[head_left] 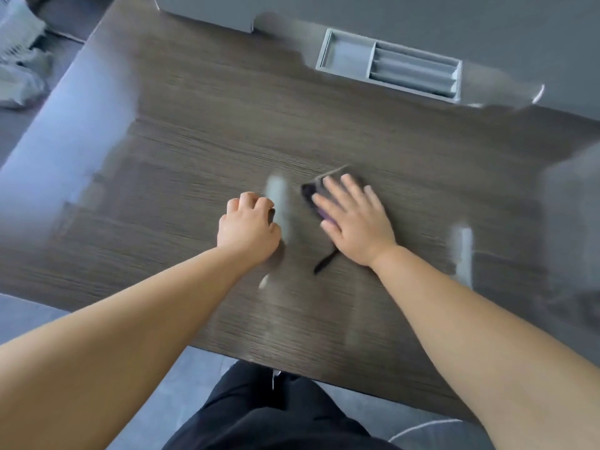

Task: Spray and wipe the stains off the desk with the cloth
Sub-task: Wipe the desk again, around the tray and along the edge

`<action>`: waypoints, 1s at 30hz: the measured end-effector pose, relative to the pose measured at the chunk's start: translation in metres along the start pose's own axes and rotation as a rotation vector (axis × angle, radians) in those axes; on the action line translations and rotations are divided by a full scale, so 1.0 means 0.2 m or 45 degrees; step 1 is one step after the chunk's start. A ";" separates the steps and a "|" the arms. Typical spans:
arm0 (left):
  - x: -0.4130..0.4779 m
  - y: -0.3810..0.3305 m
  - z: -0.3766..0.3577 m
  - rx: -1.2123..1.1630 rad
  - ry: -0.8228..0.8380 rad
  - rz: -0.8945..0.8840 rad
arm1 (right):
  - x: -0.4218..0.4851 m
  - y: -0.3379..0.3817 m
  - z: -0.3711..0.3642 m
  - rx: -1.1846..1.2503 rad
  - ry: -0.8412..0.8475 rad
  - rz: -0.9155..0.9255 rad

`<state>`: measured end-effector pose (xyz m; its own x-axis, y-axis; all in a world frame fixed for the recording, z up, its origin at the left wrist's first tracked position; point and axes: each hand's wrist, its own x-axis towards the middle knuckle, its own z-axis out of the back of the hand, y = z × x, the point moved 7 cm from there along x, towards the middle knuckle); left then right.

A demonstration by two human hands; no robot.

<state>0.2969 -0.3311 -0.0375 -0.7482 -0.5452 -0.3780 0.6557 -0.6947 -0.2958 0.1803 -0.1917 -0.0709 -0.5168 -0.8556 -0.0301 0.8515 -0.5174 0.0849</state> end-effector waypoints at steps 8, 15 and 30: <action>0.38 -0.10 0.14 -0.029 -0.025 -0.110 | 0.30 0.14 -0.01 0.106 0.072 -0.657; 0.70 -0.12 0.29 -0.037 0.008 -0.147 | 0.41 -0.21 0.03 0.030 -0.012 -0.486; 1.13 -0.29 0.28 0.363 -0.039 -0.459 | 1.05 -0.45 0.06 0.011 0.153 -0.776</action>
<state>0.0851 -0.4406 -0.0563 -0.9289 -0.2555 -0.2681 0.3020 -0.9416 -0.1490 -0.0065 -0.3238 -0.0727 -0.8959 -0.4028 -0.1875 0.4056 -0.9137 0.0249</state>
